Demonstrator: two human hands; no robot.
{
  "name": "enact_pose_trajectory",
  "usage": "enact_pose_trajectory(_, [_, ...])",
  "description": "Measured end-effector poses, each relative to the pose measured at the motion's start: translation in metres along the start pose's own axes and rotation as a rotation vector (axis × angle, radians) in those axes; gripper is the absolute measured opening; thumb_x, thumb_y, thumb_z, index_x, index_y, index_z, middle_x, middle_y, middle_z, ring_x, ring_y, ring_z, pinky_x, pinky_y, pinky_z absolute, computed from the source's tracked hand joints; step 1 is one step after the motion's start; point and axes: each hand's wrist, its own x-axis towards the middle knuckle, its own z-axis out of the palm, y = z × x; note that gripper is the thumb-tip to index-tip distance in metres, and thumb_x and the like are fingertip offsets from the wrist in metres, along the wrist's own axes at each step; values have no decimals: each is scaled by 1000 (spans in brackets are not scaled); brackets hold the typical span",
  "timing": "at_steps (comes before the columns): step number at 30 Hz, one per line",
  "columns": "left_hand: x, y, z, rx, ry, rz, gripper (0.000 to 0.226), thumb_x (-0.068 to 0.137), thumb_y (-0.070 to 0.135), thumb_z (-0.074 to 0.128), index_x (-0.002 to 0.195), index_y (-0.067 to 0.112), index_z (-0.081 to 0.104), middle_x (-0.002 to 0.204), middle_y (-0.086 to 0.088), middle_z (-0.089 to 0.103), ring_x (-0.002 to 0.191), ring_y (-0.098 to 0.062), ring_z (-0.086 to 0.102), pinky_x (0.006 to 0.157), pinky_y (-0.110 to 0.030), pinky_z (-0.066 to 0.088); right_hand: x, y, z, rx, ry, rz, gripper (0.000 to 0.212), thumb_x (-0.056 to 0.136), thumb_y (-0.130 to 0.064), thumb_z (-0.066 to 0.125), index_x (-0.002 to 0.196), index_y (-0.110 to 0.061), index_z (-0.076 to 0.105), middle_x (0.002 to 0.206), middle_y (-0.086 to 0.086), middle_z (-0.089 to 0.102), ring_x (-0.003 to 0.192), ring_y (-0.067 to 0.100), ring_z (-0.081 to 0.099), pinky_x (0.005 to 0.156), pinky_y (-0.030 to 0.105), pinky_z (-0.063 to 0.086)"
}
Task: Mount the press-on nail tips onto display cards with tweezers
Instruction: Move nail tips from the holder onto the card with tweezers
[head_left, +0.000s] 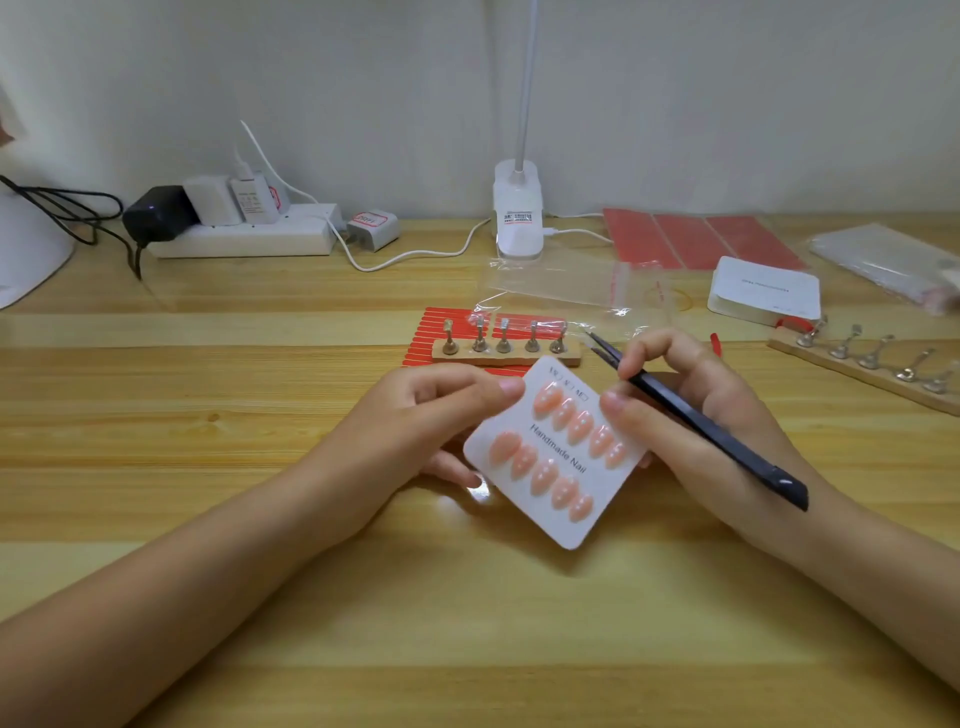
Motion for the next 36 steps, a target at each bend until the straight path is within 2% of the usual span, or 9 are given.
enact_pose_trajectory(5, [-3, 2, 4, 103, -41, -2, 23, 63, 38, 70, 76, 19, 74, 78, -3, 73, 67, -16, 70, 55, -28, 54, 0, -3, 2, -60, -76, -2, 11, 78, -22, 57, 86, -22, 49, 68, -3, 57, 61, 10, 57, 56, 18, 48])
enact_pose_trajectory(7, [-3, 1, 4, 121, -37, -22, 26, 62, 36, 71, 78, 16, 73, 79, -6, 74, 71, -21, 71, 63, -35, 55, 0, -3, 3, -61, -77, -2, 12, 78, -23, 57, 86, -21, 49, 67, -5, 56, 60, 8, 57, 56, 17, 48])
enact_pose_trajectory(10, [-2, 0, 4, 87, -16, -33, 20, 64, 29, 71, 76, 14, 72, 80, -6, 74, 71, -19, 71, 63, -32, 56, 1, -3, 3, -27, -47, -1, 17, 75, -25, 57, 87, -17, 48, 65, -4, 58, 59, 8, 59, 56, 17, 48])
enact_pose_trajectory(17, [-3, 0, 3, 17, 75, 2, 22, 62, 28, 71, 76, 11, 70, 81, -9, 72, 72, -22, 70, 74, -44, 51, 0, -4, 3, 65, -28, 23, 27, 67, -19, 64, 86, -13, 45, 66, 3, 67, 66, 25, 67, 61, 24, 56])
enact_pose_trajectory(20, [-2, 1, 4, 24, 78, 3, 22, 61, 29, 71, 75, 12, 70, 83, -10, 72, 74, -25, 70, 76, -50, 50, 0, -4, 4, 54, -27, 9, 26, 68, -17, 63, 86, -13, 45, 67, 5, 67, 65, 18, 67, 64, 25, 56])
enact_pose_trajectory(26, [-4, 0, 4, 114, 66, 41, 24, 67, 34, 67, 78, 13, 70, 82, -6, 73, 75, -22, 71, 68, -41, 54, 0, -4, 3, 54, -18, 11, 25, 69, -16, 64, 85, -14, 45, 66, 2, 64, 64, 13, 64, 61, 20, 53])
enact_pose_trajectory(29, [-6, 0, 2, 129, 40, 71, 22, 67, 39, 64, 76, 22, 75, 80, -1, 74, 68, -13, 69, 58, -25, 54, 1, -4, 2, 25, 1, 6, 20, 75, -12, 62, 86, -14, 46, 66, -1, 64, 65, 10, 65, 61, 20, 53])
enact_pose_trajectory(33, [-6, 0, -1, 61, 46, 119, 31, 69, 38, 60, 89, 19, 74, 83, -3, 74, 74, -14, 70, 54, -21, 55, 1, -1, 0, -55, 49, -23, 18, 85, -2, 58, 86, -18, 48, 67, -2, 58, 64, 7, 59, 59, 15, 49])
enact_pose_trajectory(36, [-5, -5, -5, 147, 146, 260, 29, 73, 31, 59, 101, 23, 66, 85, 5, 73, 77, -6, 69, 55, -22, 56, 1, 1, 0, -118, 94, -39, 20, 87, -2, 57, 85, -19, 48, 69, 12, 54, 62, 8, 54, 56, 15, 46])
